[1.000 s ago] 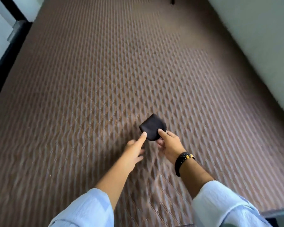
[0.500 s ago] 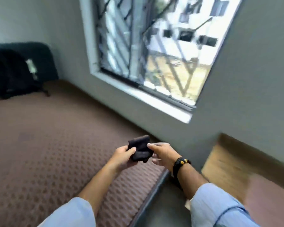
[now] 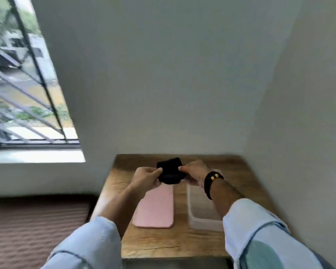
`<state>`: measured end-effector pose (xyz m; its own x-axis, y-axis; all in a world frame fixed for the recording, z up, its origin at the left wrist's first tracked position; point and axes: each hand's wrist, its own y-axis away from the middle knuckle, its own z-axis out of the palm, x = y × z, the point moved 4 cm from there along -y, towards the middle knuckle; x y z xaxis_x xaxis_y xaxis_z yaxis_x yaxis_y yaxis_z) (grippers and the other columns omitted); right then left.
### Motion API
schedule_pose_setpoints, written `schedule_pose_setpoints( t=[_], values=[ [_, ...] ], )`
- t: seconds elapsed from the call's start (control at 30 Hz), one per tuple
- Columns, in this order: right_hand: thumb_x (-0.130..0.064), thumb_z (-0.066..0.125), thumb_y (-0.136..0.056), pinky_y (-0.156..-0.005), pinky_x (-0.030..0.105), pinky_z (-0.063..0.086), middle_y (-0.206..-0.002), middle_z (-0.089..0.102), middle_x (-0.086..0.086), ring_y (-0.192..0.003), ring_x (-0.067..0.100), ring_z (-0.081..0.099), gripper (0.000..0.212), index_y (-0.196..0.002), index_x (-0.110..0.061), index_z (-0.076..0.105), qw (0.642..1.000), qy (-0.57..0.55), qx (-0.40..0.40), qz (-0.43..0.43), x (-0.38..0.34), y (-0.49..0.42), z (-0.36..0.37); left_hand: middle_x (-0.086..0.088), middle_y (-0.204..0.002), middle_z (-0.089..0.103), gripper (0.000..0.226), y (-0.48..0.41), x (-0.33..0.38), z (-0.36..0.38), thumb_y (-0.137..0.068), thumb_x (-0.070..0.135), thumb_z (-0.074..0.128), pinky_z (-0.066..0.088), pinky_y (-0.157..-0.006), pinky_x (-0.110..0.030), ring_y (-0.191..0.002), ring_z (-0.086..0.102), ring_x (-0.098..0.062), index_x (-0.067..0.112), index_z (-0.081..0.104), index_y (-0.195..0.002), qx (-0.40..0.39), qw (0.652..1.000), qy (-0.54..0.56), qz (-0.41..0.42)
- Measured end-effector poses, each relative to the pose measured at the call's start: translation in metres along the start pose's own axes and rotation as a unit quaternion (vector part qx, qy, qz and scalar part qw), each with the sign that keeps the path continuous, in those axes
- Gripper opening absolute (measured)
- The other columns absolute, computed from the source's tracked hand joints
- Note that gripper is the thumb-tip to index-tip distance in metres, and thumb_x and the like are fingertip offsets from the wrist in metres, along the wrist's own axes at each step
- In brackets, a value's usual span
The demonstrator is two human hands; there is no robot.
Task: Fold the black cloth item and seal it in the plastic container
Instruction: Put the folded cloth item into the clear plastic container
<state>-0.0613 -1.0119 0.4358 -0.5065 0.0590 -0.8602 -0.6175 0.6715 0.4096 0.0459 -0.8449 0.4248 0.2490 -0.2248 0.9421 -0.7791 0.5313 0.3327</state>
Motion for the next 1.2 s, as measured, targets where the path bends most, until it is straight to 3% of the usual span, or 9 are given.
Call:
schedule_pose_setpoints(
  t=[0.17,0.23,0.3,0.63,0.77,0.83,0.97,1.07,1.2],
  values=[
    [-0.004,0.066,-0.093,-0.07,0.039,0.063,-0.085,0.068,0.012,-0.073,0.026,0.069,0.005,-0.089,-0.005,0.064,0.996,0.067,0.017,0.055,0.052,-0.033,-0.092,-0.019,-0.084,0.066,0.025,-0.032,-0.022,0.113,-0.096,0.001,0.066,0.063,-0.08,-0.047,-0.082,0.068,-0.029,0.005,0.066,-0.072,-0.042,0.988,-0.147,-0.003],
    [-0.002,0.063,-0.095,-0.084,0.043,0.064,-0.097,0.071,0.017,-0.092,0.032,0.075,0.007,-0.1,-0.004,0.067,0.992,0.106,0.017,0.065,0.069,-0.038,-0.104,-0.016,-0.092,0.073,0.006,-0.036,-0.028,0.136,-0.092,0.012,0.07,0.061,-0.086,-0.044,-0.086,0.071,-0.027,0.01,0.074,-0.087,-0.029,0.954,-0.298,0.028],
    [-0.003,0.063,-0.093,-0.084,0.046,0.064,-0.095,0.073,0.017,-0.096,0.035,0.076,0.006,-0.095,-0.005,0.069,0.984,0.168,0.03,0.053,0.084,-0.043,-0.11,-0.007,-0.114,0.076,0.033,-0.043,-0.036,0.154,-0.088,0.026,0.076,0.06,-0.094,-0.038,-0.106,0.074,-0.027,0.018,0.072,-0.12,0.005,0.906,-0.42,0.06],
    [-0.017,0.065,-0.096,-0.084,0.035,0.055,-0.114,0.073,0.01,-0.109,0.03,0.069,0.019,-0.113,-0.011,0.071,0.88,0.469,0.068,-0.033,0.096,-0.058,-0.084,-0.009,-0.113,0.076,0.031,-0.052,-0.056,0.187,-0.093,0.03,0.072,0.05,-0.073,-0.036,-0.106,0.074,-0.03,0.017,0.064,-0.12,0.036,0.745,-0.652,0.139],
    [-0.02,0.067,-0.095,-0.079,0.034,0.052,-0.111,0.074,0.009,-0.106,0.029,0.07,0.018,-0.11,-0.012,0.071,0.884,0.46,0.069,-0.048,0.093,-0.058,-0.08,-0.007,-0.112,0.074,0.025,-0.043,-0.043,0.175,-0.1,0.031,0.061,0.06,-0.078,-0.038,-0.103,0.07,-0.028,0.021,0.063,-0.123,0.071,0.756,-0.61,0.225],
    [-0.018,0.06,-0.097,-0.074,0.032,0.052,-0.105,0.074,0.008,-0.102,0.03,0.071,0.016,-0.107,-0.013,0.071,0.898,0.425,0.092,-0.068,0.083,-0.055,-0.079,-0.004,-0.114,0.073,0.025,-0.043,-0.036,0.15,-0.101,0.033,0.053,0.059,-0.081,-0.043,-0.106,0.066,-0.026,0.024,0.064,-0.121,0.14,0.796,-0.534,0.247],
    [-0.019,0.049,-0.101,-0.054,0.023,0.039,-0.085,0.066,0.003,-0.078,0.022,0.064,0.019,-0.097,-0.014,0.067,0.927,0.337,0.105,-0.126,0.058,-0.046,-0.065,-0.012,-0.134,0.066,0.046,-0.05,-0.061,0.074,-0.095,0.031,0.062,0.059,-0.093,-0.05,-0.118,0.064,-0.033,0.016,0.056,-0.138,0.218,0.879,-0.423,0.044],
    [-0.017,0.046,-0.101,-0.066,0.03,0.044,-0.085,0.063,0.003,-0.079,0.022,0.061,0.02,-0.086,-0.016,0.06,0.94,0.308,0.074,-0.127,0.054,-0.037,-0.05,-0.021,-0.137,0.06,0.059,-0.044,-0.098,0.029,-0.091,0.03,0.07,0.056,-0.1,-0.053,-0.121,0.061,-0.041,0.009,0.052,-0.142,0.215,0.86,-0.435,-0.156],
    [-0.018,0.046,-0.1,-0.073,0.034,0.046,-0.079,0.056,0.0,-0.082,0.023,0.057,0.024,-0.077,-0.02,0.05,0.942,0.316,0.057,-0.095,0.07,-0.031,-0.044,-0.021,-0.14,0.055,0.043,-0.036,-0.124,0.014,-0.101,0.026,0.053,0.053,-0.102,-0.053,-0.122,0.056,-0.043,0.006,0.055,-0.139,0.207,0.845,-0.463,-0.169]
  ],
)
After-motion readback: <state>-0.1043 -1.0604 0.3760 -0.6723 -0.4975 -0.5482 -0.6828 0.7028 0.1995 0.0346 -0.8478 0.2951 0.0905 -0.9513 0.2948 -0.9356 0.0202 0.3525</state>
